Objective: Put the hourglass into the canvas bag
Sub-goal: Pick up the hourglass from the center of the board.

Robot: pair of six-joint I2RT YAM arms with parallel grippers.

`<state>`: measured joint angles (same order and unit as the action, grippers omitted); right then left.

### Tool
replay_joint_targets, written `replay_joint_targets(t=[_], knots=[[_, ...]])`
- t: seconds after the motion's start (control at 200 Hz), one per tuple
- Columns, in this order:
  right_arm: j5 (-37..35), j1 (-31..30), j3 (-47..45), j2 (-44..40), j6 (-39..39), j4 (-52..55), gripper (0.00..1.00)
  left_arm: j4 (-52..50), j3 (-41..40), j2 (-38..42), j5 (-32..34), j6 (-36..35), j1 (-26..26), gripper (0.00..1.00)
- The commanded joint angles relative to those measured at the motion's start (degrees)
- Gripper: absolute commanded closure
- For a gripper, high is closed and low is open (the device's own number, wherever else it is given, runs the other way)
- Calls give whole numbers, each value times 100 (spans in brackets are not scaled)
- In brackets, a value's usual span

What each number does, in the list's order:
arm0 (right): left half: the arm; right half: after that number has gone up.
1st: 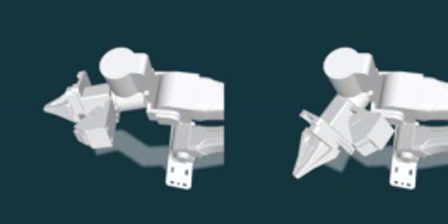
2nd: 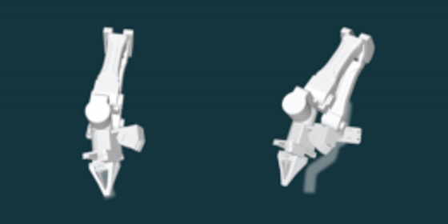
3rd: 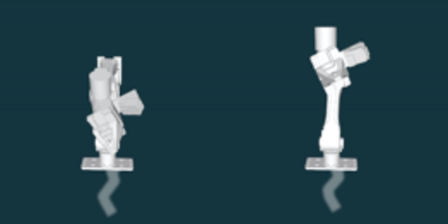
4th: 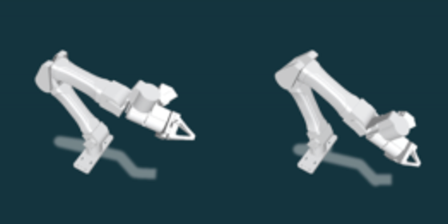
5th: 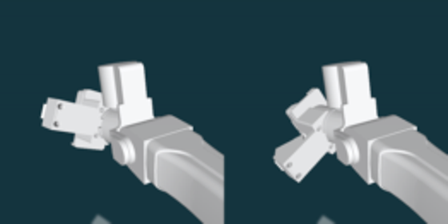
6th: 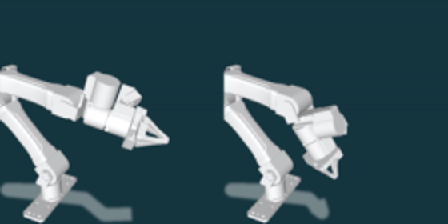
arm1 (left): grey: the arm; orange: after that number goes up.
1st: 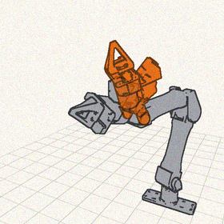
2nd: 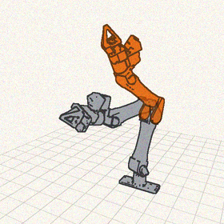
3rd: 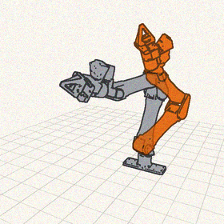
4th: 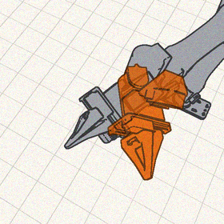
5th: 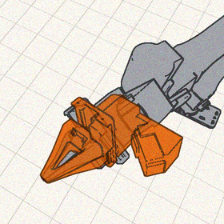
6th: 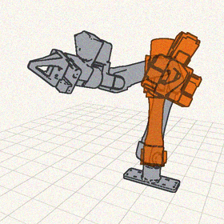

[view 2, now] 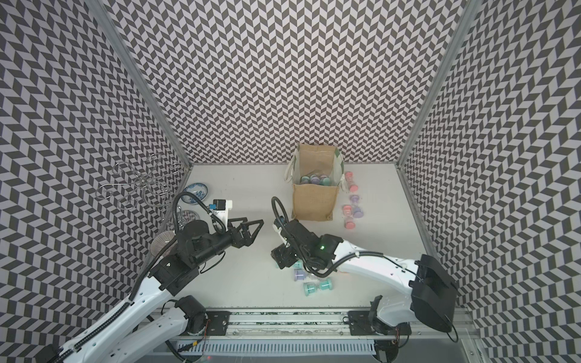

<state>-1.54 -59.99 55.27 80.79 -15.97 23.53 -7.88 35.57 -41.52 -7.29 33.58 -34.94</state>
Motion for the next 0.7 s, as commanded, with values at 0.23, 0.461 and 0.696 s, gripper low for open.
replay_joint_targets(t=[0.23, 0.461, 0.696], knots=[[-275, -359, -104, 886, 433, -343, 16, -111, -373, 295, 303, 284, 30, 1], [-444, -362, -165, 1073, 478, -520, 17, -108, -524, 346, 350, 358, 31, 1], [-616, -357, -63, 1314, 593, -604, 20, -124, -650, 431, 467, 400, 31, 1]])
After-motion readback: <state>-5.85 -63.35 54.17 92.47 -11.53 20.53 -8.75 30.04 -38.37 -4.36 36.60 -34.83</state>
